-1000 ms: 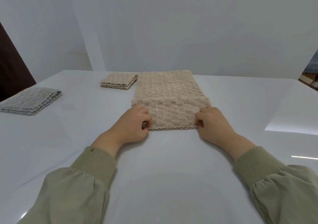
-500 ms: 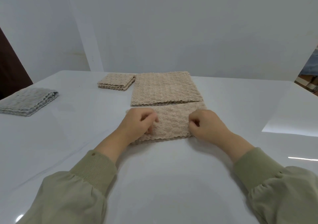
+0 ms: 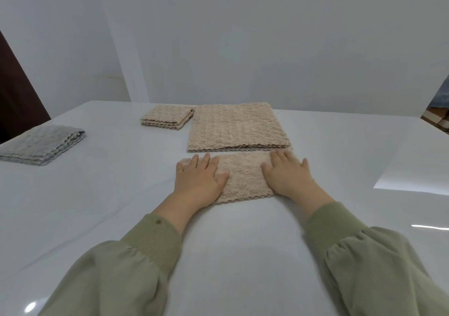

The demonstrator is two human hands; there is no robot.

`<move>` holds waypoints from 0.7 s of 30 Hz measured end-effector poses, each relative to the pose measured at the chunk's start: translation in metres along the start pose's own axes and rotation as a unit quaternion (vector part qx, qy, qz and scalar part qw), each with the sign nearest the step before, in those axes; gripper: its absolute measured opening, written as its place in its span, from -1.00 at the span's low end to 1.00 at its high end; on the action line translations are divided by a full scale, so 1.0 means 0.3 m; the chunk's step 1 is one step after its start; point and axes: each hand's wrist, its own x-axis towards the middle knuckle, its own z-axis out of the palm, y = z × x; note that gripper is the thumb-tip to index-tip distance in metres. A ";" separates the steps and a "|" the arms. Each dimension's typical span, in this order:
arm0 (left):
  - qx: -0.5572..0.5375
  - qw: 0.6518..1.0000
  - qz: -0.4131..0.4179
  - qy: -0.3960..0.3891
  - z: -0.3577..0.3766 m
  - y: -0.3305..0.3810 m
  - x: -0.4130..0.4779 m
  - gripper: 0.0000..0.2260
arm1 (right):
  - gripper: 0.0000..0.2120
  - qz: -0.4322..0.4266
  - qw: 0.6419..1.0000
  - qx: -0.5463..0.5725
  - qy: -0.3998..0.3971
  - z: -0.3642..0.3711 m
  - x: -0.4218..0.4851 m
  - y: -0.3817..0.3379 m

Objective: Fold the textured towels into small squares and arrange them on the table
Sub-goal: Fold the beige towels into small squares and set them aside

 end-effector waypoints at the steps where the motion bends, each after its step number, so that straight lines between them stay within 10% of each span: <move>1: -0.003 1.000 -0.011 -0.003 0.000 0.001 -0.004 -0.43 | -0.43 0.020 1.000 0.002 0.000 -0.003 0.004 0.021; 9: -0.053 0.998 -0.040 -0.010 -0.005 -0.024 -0.013 -0.45 | -0.42 0.078 0.996 0.002 0.050 -0.006 0.000 0.051; 14: -0.055 0.998 -0.029 0.011 0.000 -0.031 -0.016 -0.46 | -0.64 -0.108 0.976 0.044 0.183 -0.040 -0.020 -0.014; 21: -0.049 0.997 -0.040 0.040 0.002 -0.018 -0.016 -0.50 | -0.68 -0.197 0.969 0.109 0.098 -0.044 0.005 -0.206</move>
